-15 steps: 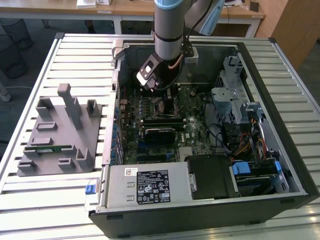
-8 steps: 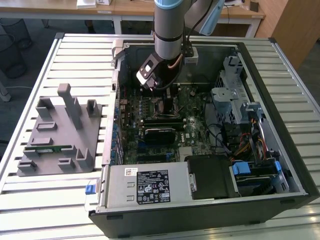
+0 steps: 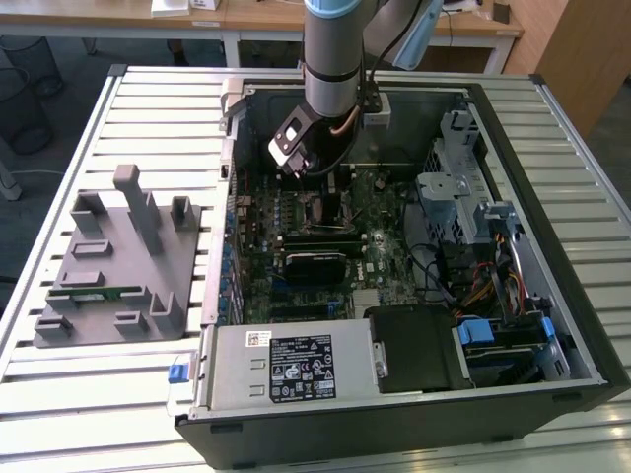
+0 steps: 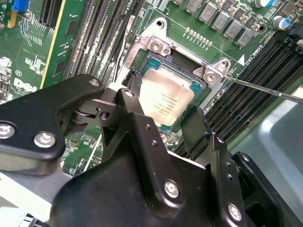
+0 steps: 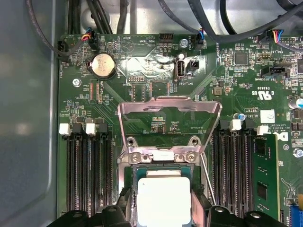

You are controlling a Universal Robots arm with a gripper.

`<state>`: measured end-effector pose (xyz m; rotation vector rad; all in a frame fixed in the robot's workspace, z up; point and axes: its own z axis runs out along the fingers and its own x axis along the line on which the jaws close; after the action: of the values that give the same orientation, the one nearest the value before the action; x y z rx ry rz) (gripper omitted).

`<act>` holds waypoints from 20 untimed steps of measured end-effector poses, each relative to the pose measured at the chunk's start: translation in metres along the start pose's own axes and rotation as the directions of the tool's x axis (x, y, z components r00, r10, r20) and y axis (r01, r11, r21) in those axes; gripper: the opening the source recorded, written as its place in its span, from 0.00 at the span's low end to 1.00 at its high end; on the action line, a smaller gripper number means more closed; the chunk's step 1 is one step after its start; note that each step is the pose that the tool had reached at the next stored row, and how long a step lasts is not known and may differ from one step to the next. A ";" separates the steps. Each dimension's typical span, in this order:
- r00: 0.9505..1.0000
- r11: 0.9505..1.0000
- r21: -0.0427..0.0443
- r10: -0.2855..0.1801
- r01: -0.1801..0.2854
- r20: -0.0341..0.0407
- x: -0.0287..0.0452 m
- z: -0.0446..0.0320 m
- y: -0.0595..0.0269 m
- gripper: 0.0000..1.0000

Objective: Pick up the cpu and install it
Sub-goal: 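Place the cpu into insertion slot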

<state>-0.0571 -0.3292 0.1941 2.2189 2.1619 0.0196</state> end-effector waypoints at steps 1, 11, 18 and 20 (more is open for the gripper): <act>1.000 1.000 0.000 0.000 0.000 0.000 0.0000 0.0000 0.0000 0.61; 1.000 1.000 0.000 0.000 0.000 0.000 -0.0001 -0.0055 0.0002 0.61; 1.000 1.000 0.000 0.000 0.000 0.000 -0.0001 -0.0118 0.0005 0.41; 1.000 1.000 0.000 0.000 0.000 0.001 0.0000 -0.0132 0.0005 0.36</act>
<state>-0.0571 -0.3289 0.2073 2.2186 2.1615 0.0189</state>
